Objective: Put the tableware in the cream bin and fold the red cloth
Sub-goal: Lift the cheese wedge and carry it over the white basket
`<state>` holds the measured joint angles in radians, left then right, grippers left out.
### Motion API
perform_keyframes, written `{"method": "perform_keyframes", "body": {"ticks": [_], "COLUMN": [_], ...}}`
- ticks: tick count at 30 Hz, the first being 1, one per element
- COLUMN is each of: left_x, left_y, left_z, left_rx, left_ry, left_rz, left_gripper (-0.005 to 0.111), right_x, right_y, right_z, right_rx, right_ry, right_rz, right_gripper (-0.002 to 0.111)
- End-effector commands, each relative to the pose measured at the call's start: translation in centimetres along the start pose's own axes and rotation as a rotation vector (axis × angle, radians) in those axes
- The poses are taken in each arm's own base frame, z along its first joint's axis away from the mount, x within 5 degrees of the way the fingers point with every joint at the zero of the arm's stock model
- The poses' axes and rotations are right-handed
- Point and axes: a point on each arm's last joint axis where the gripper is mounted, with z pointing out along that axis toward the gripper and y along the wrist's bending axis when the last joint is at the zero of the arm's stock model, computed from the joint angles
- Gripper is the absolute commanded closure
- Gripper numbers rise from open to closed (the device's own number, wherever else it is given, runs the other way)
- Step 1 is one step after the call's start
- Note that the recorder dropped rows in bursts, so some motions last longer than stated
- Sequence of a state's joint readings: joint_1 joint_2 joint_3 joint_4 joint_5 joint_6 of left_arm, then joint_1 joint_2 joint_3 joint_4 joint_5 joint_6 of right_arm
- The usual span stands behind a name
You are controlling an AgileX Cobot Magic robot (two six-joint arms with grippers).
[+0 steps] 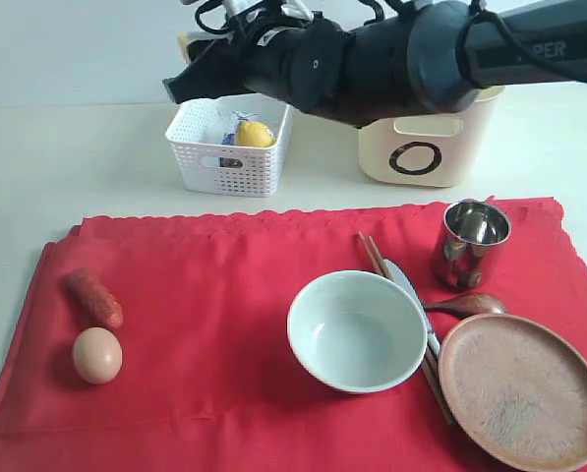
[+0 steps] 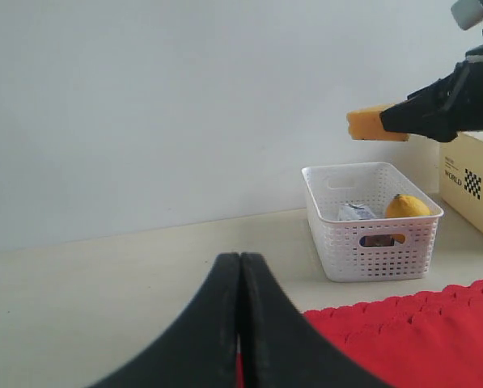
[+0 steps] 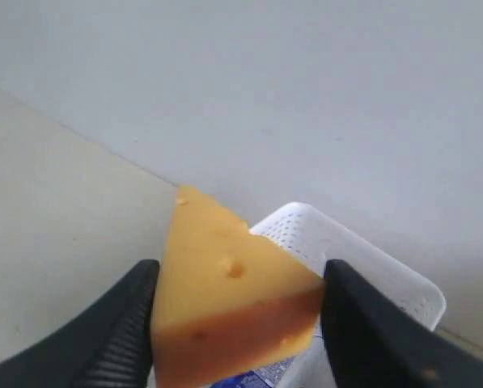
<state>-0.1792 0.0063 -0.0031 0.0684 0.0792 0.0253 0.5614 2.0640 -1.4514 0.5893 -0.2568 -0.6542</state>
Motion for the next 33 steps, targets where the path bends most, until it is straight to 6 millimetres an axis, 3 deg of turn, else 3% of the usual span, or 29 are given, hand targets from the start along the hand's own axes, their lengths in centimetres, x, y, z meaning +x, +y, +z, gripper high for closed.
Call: {"method": "perform_keyframes", "body": {"ticks": [1,13,22,33], "left_x": [0.1,0.1,0.1,0.1], "left_y": [0.0,0.0,0.0,0.0], "left_z": [0.0,0.0,0.0,0.0], "left_rx": [0.004,0.004,0.004,0.004], "left_ry": [-0.002,-0.002,-0.002,-0.002], "left_rz": [-0.002,-0.002,0.000,-0.002], "left_gripper": [0.106,0.106,0.106,0.106], "right_x": [1.4,5.5,6.5,6.5], "right_y": [-0.4,-0.4,-0.4,-0.4], "right_z": [1.1,3.2,3.6,3.6], "right_rx": [0.052,0.119,0.128,0.128], "right_ry": [-0.013,0.013,0.036,0.036], "right_rz": [0.011,0.029,0.044,0.044], "right_gripper": [0.108,0.107,0.087,0.053]}}
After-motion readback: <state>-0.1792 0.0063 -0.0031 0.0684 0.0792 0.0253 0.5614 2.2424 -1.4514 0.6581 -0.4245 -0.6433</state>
